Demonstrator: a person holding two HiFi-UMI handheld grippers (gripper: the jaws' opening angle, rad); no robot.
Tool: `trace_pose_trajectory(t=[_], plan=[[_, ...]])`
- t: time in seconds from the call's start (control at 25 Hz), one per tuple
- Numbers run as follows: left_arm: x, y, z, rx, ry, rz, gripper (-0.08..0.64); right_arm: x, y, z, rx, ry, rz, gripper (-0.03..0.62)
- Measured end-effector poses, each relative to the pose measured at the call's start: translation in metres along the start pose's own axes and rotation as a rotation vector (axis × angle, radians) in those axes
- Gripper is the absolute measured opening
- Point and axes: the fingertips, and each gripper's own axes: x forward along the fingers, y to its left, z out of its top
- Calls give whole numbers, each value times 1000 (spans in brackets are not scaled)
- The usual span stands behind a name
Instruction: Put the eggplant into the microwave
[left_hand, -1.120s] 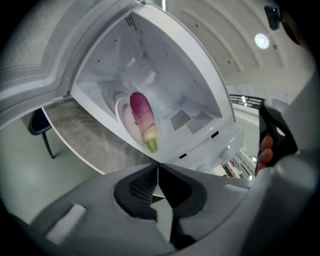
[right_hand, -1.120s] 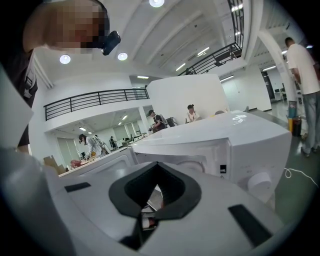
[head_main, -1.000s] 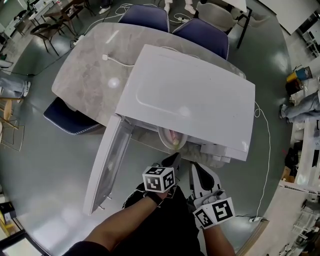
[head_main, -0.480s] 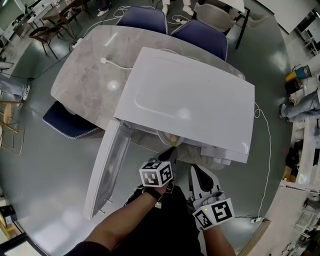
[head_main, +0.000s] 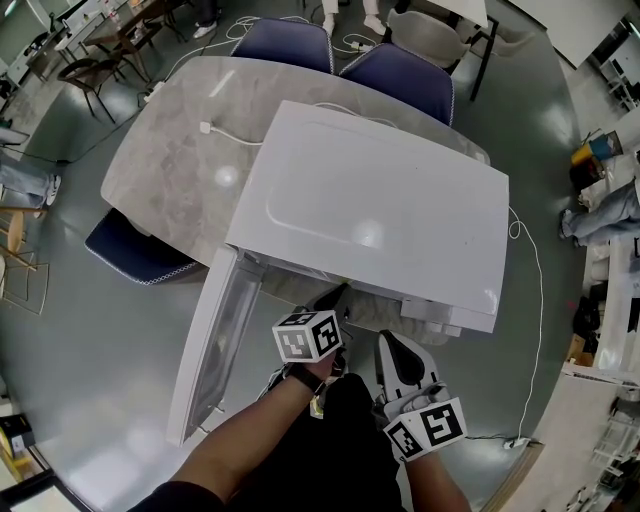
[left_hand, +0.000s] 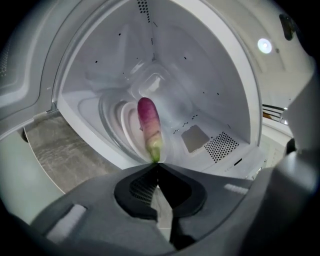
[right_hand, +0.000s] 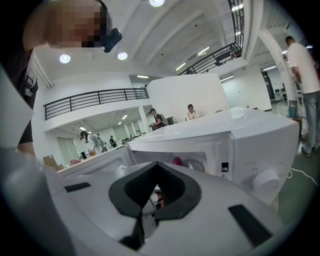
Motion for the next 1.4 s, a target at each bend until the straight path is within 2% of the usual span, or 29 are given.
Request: trace_pose_trajectory(t=[0.48, 1.0, 1.12, 1.4], plan=[[10, 4, 16, -25, -2, -11, 9, 7, -4, -3, 1, 5, 6, 2], [-4, -5, 16, -7, 22, -19, 9, 7, 2, 7, 15, 19, -1, 2], [-17, -16, 15, 30, 30, -32, 9, 4, 4, 11, 25, 22, -3, 2], [-59, -55, 14, 180, 27, -57, 9, -2, 12, 20, 21, 38, -13, 2]])
